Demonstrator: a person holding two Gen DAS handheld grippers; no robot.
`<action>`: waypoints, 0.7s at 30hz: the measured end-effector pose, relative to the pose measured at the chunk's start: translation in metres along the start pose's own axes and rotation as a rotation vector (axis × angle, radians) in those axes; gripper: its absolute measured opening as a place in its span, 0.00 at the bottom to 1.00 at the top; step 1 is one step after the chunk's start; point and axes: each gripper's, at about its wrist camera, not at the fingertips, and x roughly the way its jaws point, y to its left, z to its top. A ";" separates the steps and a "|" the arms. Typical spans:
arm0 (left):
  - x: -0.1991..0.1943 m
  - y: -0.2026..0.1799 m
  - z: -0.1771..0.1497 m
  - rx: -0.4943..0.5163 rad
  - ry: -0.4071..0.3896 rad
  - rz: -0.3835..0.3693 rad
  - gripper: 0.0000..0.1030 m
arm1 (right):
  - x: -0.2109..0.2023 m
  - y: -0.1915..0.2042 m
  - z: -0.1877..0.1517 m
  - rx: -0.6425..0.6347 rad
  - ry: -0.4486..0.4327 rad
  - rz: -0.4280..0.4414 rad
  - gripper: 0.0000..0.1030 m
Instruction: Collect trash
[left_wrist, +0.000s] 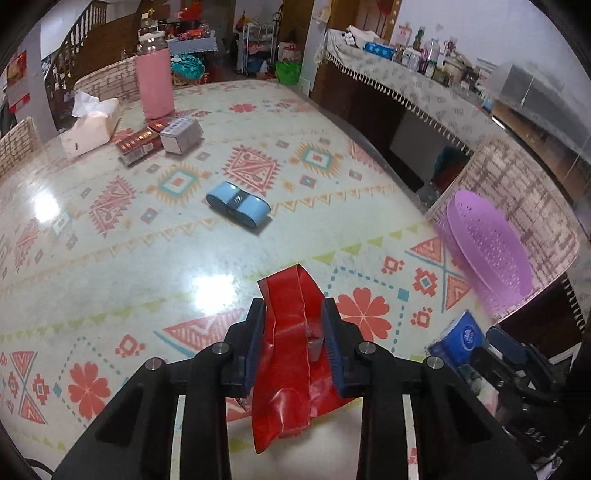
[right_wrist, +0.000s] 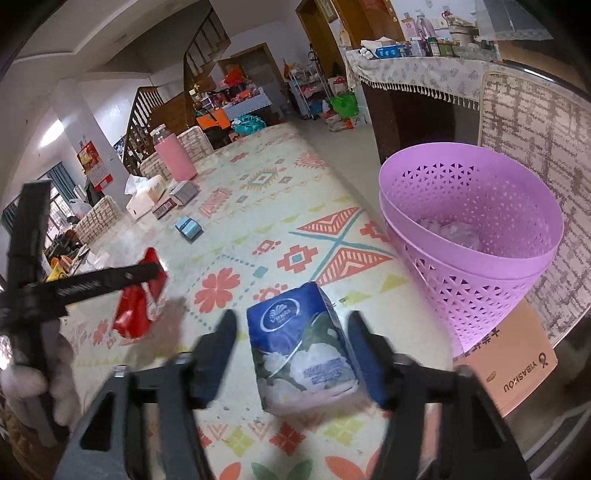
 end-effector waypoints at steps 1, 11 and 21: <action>-0.002 0.000 0.000 -0.002 -0.008 0.002 0.29 | 0.003 0.001 0.000 -0.006 0.005 -0.009 0.71; -0.021 -0.018 -0.004 0.082 -0.090 0.084 0.29 | 0.017 0.014 -0.002 -0.080 0.029 -0.047 0.51; -0.028 -0.016 -0.001 0.082 -0.125 0.115 0.29 | 0.009 0.020 0.008 -0.110 0.035 -0.003 0.25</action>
